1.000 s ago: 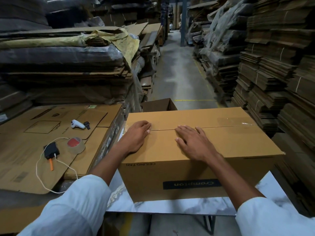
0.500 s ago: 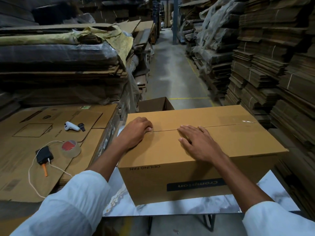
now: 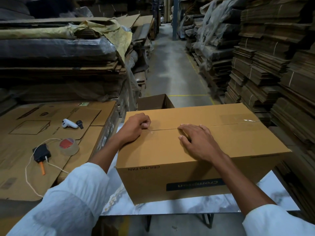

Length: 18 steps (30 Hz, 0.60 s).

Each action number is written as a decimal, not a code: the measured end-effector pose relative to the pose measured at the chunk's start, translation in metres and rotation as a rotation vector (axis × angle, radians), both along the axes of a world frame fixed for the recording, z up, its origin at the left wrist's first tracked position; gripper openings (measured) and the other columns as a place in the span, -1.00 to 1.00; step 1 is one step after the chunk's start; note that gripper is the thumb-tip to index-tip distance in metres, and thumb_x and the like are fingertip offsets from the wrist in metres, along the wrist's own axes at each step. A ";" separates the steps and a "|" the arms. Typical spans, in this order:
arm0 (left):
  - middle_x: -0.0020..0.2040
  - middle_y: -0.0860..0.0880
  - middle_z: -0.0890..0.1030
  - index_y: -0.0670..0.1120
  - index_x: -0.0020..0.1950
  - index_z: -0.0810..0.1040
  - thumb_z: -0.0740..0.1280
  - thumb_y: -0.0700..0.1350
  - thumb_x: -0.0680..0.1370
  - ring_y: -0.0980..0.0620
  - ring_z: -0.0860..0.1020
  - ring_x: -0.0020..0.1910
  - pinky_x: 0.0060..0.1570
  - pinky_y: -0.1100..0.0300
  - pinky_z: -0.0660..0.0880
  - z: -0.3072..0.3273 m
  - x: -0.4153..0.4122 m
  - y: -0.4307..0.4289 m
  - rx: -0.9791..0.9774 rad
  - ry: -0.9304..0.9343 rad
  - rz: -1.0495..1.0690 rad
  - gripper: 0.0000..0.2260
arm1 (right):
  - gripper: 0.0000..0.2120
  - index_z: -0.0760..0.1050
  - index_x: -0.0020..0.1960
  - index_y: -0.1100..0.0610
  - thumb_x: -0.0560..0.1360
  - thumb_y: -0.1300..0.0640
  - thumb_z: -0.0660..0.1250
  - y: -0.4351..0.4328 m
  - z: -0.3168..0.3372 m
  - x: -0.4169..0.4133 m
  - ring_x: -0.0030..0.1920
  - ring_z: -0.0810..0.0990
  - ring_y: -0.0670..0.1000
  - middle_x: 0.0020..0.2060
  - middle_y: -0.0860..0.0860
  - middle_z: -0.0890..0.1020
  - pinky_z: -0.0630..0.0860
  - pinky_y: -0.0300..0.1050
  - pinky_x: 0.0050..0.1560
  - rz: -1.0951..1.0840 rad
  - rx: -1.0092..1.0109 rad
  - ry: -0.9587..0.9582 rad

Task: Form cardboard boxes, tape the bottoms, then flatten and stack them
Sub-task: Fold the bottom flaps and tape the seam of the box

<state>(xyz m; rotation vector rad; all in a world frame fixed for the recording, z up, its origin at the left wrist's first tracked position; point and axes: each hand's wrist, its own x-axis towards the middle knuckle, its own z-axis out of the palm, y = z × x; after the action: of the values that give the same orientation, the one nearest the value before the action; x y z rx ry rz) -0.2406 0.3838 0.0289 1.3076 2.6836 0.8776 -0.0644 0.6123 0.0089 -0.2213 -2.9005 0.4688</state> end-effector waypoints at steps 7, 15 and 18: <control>-0.01 0.02 0.59 -0.04 -0.01 0.54 0.20 -0.26 0.65 0.07 0.53 0.00 -0.02 0.11 0.46 0.004 0.003 -0.005 0.159 -0.173 0.082 -0.82 | -0.54 0.25 0.56 -0.09 0.69 -0.14 0.08 0.004 -0.002 0.002 0.55 0.21 -0.13 0.54 -0.12 0.35 -0.06 0.13 0.60 0.036 -0.017 0.012; 0.03 0.06 0.64 -0.03 0.07 0.67 0.40 -0.17 0.58 0.09 0.50 0.05 0.08 0.15 0.44 0.010 0.012 0.003 -0.127 0.184 -0.024 -0.89 | -0.55 0.27 0.55 -0.08 0.68 -0.13 0.08 0.002 -0.002 0.000 0.54 0.23 -0.12 0.53 -0.11 0.37 -0.07 0.14 0.60 0.042 -0.014 0.037; -0.12 0.07 0.61 -0.04 -0.11 0.63 0.38 -0.25 0.56 0.11 0.49 -0.09 -0.07 0.19 0.40 0.010 0.019 0.007 -0.066 0.177 0.028 -0.87 | -0.56 0.29 0.54 -0.08 0.68 -0.13 0.08 0.004 -0.001 0.002 0.55 0.23 -0.12 0.52 -0.11 0.38 -0.08 0.13 0.60 0.050 -0.034 0.045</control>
<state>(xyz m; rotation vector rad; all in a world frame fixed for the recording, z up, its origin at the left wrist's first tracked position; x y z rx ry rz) -0.2220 0.3908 0.0385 1.3993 2.8417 0.6995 -0.0626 0.6162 0.0080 -0.1415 -2.8615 0.5243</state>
